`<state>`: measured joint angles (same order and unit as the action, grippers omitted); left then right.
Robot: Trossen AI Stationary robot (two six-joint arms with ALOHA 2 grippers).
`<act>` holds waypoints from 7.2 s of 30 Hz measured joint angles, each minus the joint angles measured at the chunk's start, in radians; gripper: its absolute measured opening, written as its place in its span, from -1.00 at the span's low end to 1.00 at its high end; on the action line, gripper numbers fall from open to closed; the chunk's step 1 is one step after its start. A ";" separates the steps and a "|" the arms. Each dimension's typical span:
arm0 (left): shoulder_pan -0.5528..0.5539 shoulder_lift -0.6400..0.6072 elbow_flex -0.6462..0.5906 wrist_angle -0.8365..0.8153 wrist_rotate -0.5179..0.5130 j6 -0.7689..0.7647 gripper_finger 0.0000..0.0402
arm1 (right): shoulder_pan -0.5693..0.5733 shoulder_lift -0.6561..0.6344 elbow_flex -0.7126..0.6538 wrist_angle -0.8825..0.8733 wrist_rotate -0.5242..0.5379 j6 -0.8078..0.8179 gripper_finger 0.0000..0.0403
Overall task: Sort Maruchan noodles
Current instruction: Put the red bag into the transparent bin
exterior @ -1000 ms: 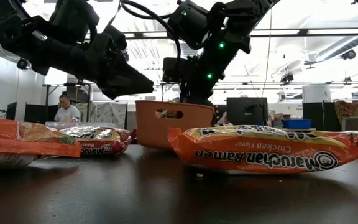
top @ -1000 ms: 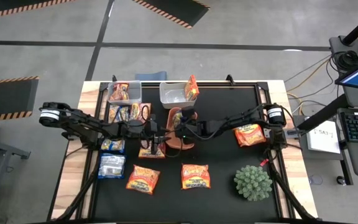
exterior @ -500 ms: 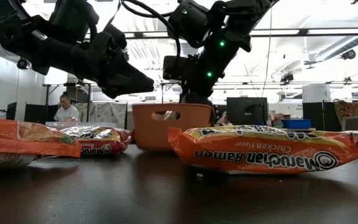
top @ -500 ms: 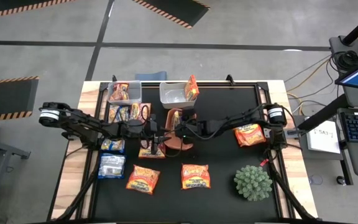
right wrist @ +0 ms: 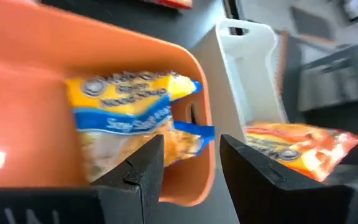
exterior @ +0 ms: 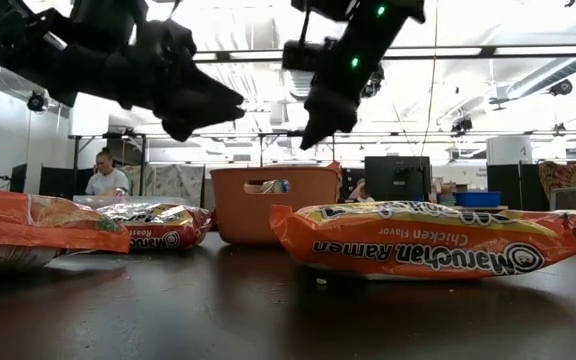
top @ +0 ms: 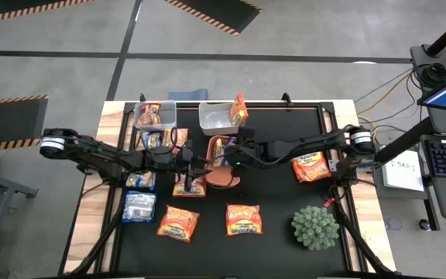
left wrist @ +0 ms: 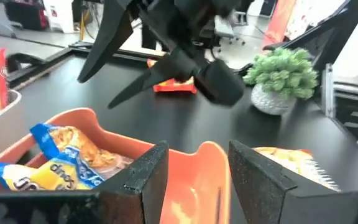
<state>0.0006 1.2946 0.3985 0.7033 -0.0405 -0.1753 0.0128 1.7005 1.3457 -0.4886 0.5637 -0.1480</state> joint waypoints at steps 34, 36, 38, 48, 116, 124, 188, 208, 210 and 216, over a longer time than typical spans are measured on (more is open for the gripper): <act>-0.042 -0.249 0.363 -1.421 0.007 -0.264 -0.01 | 0.000 -0.817 -0.677 0.758 -0.243 -0.209 -0.27; -0.041 -0.240 0.347 -1.411 -0.006 -0.273 0.08 | 0.000 -0.843 -0.700 0.762 -0.272 -0.226 -0.27; -0.041 -0.236 0.332 -1.375 -0.007 -0.276 0.16 | -0.003 -0.862 -0.711 0.764 -0.279 -0.237 -0.28; -0.043 -0.233 0.199 -1.346 0.043 -0.812 0.25 | -0.016 -0.900 -0.732 0.753 -0.284 -0.225 -0.26; 0.131 -0.086 0.968 -2.097 -0.541 -0.526 -0.99 | -0.033 -0.900 -0.734 0.763 -0.274 -0.263 -0.28; 0.480 -0.080 1.013 -2.089 -0.538 -0.292 -1.00 | -0.033 -0.900 -0.734 0.763 -0.265 -0.274 -0.28; 0.770 0.622 1.192 -1.961 -0.323 -0.078 -0.89 | -0.033 -0.900 -0.735 0.705 -0.134 -0.263 -0.26; 0.707 0.622 1.191 -1.835 -0.282 -0.088 -0.88 | -0.033 -0.900 -0.735 0.705 -0.133 -0.270 -0.27; 0.705 0.622 1.191 -1.811 -0.282 -0.090 -0.88 | -0.033 -0.900 -0.735 0.705 -0.133 -0.271 -0.27; 0.693 0.622 1.191 -1.803 -0.281 -0.070 -0.88 | -0.033 -0.900 -0.735 0.704 -0.133 -0.272 -0.28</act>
<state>0.6937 1.9163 1.5890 -1.1002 -0.3220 -0.2449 -0.0202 0.8009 0.6104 0.2150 0.4305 -0.4196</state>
